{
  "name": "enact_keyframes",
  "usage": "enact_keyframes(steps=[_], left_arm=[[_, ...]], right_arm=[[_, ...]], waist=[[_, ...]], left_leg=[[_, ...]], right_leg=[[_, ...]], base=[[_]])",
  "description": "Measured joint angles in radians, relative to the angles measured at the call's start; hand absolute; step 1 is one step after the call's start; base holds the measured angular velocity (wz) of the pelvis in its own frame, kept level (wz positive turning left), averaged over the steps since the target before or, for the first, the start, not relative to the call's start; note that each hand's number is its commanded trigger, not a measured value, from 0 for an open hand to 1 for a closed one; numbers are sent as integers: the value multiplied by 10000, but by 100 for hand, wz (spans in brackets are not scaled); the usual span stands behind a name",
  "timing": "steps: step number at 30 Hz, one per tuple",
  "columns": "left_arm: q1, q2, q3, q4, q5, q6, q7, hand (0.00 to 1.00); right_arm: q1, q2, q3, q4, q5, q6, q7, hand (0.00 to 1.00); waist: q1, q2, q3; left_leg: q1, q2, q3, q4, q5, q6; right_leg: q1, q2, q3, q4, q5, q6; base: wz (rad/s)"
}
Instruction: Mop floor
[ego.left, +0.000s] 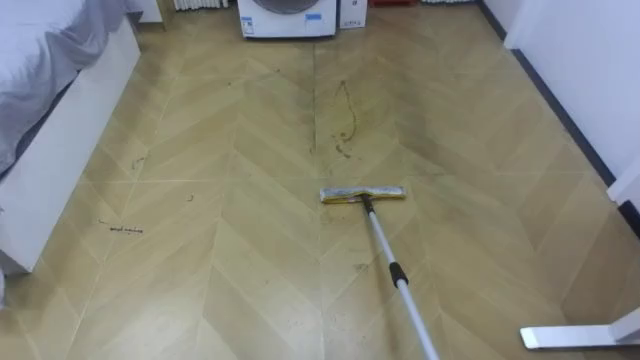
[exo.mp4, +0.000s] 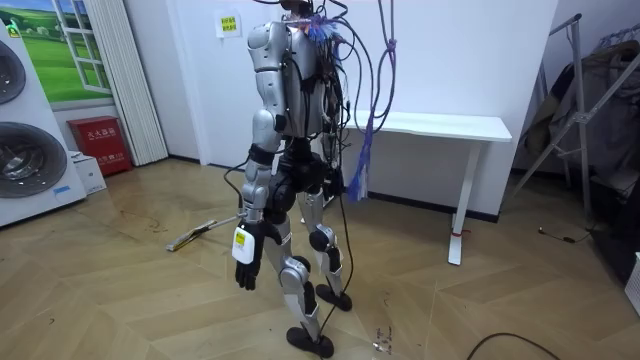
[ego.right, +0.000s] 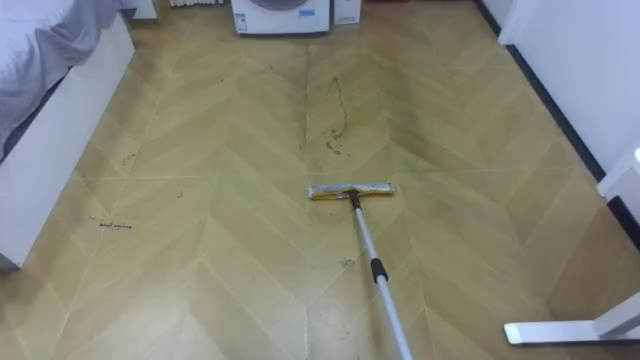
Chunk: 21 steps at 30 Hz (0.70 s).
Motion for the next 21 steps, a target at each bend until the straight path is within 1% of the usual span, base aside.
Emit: enact_keyframes(steps=[3,6,11,16,21], left_arm=[[22,-1,-5,-3,-3,47,0,0],[28,-1,-21,10,-99,176,0,0],[38,-26,-22,17,-313,199,-3,0],[-113,-41,-25,22,-266,205,-1,0],[-386,-53,-25,68,-261,196,-5,0]], right_arm=[[7,0,70,1,109,6,-17,100],[-1,4,65,23,102,6,-2,100],[-11,23,51,92,116,5,21,100],[-124,19,57,-35,53,3,-14,100],[-415,7,40,113,65,-2,-174,100]], waist=[[2,-19,-2],[-3,-27,-2],[-8,-23,1],[29,-28,-17],[12,-44,10]], left_leg=[[-5,1,-2,-9,0,0],[-24,2,-3,-3,0,0],[-94,3,-1,10,0,0],[-679,6,31,129,1,1],[-1619,12,-59,589,1,1]], right_leg=[[2,5,2,5,1,0],[-11,9,-1,10,2,0],[-75,11,0,-1,0,-2],[-734,0,47,243,-6,-12],[-1481,-36,-52,538,14,-45]], base=[[0],[0],[0],[-2],[5]])
